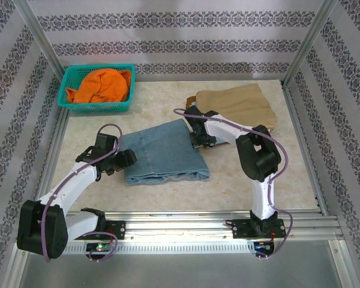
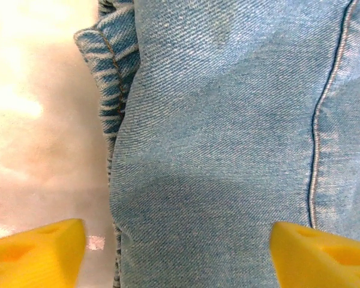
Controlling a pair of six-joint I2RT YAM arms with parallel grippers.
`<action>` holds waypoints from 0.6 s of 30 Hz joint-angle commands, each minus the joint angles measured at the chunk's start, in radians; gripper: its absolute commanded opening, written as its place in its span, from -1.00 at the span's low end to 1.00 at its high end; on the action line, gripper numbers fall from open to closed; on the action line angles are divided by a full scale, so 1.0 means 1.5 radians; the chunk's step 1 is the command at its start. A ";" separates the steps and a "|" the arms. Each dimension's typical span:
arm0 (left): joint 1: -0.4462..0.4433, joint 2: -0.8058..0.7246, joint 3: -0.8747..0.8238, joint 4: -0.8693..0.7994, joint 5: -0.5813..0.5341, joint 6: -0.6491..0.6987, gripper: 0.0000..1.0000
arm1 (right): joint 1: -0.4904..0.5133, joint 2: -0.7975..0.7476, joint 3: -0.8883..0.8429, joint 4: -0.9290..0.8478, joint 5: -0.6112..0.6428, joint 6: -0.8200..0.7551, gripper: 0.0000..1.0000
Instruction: Fold and stack the trousers
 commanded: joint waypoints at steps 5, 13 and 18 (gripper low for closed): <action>0.009 -0.023 0.002 -0.049 -0.001 -0.001 0.98 | -0.005 -0.111 0.007 -0.032 -0.079 0.033 0.04; 0.008 0.056 -0.047 0.132 0.131 -0.020 0.93 | -0.030 -0.207 -0.122 0.027 -0.242 0.041 0.23; 0.009 0.111 -0.065 0.178 0.130 -0.013 0.67 | -0.048 -0.236 -0.228 0.102 -0.346 0.055 0.36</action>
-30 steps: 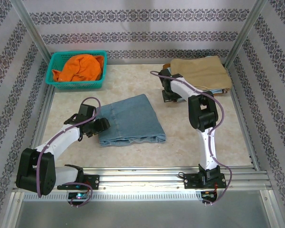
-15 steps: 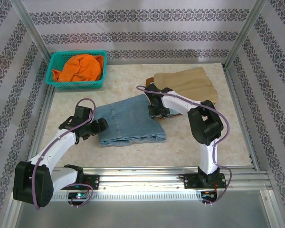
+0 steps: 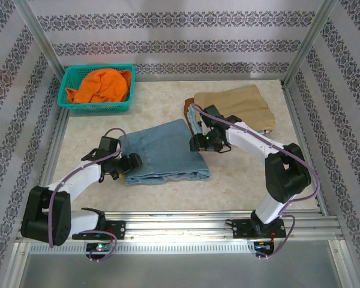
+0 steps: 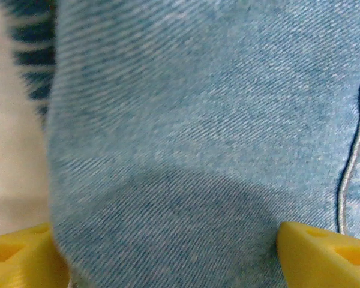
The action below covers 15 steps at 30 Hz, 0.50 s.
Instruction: Fold and stack the trousers
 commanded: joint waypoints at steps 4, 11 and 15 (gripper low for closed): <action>0.007 0.062 -0.049 0.120 0.035 -0.013 0.69 | -0.003 0.005 -0.098 0.096 -0.117 0.018 0.37; 0.007 0.071 -0.079 0.170 0.049 -0.015 0.58 | 0.025 0.051 -0.120 0.174 -0.164 0.019 0.25; 0.006 0.044 -0.098 0.178 0.049 -0.011 -0.39 | 0.027 0.035 -0.108 0.188 -0.182 0.035 -0.42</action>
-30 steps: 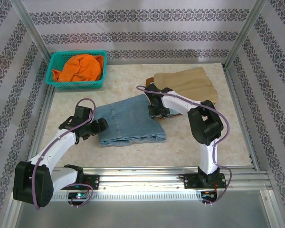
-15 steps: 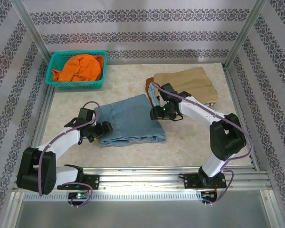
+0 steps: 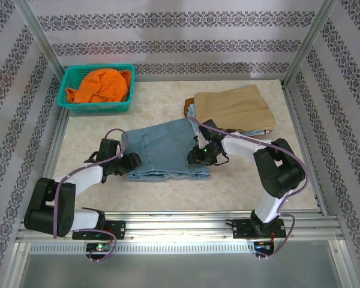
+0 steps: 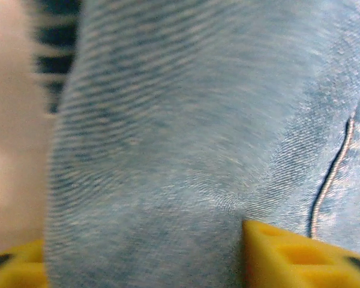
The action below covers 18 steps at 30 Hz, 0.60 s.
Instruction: Fold and stack the trousers
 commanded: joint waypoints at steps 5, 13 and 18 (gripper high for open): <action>-0.003 -0.066 -0.019 -0.090 0.000 0.011 -1.00 | 0.009 -0.067 0.024 0.007 -0.021 0.021 -1.00; -0.004 -0.221 0.109 -0.310 -0.077 -0.002 -1.00 | 0.021 -0.166 0.088 -0.070 0.043 0.025 -1.00; -0.004 -0.228 0.145 -0.327 -0.073 -0.001 -1.00 | 0.021 -0.172 0.130 -0.106 0.069 0.010 -1.00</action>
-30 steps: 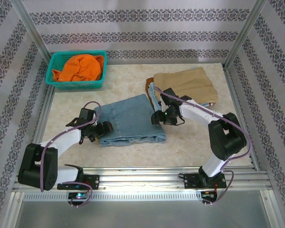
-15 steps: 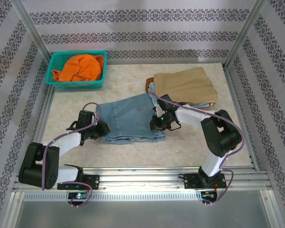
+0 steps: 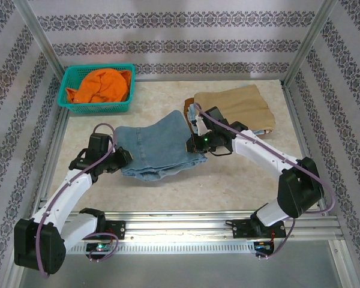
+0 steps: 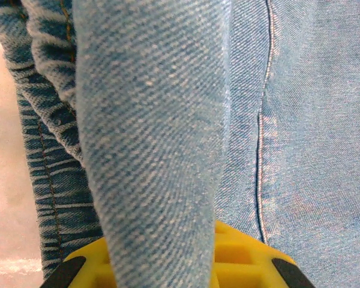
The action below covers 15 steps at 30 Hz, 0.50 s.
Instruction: Fold and stack the trousers
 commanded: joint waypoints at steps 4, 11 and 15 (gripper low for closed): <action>-0.001 -0.016 0.010 -0.049 -0.027 -0.009 -1.00 | -0.012 -0.016 0.029 -0.033 0.046 -0.016 -1.00; -0.001 -0.034 -0.117 0.008 -0.029 -0.050 -1.00 | -0.012 0.007 -0.070 0.032 0.013 0.009 -1.00; -0.001 -0.043 -0.139 -0.005 -0.060 -0.049 0.06 | -0.013 0.023 -0.105 0.046 0.016 0.007 -1.00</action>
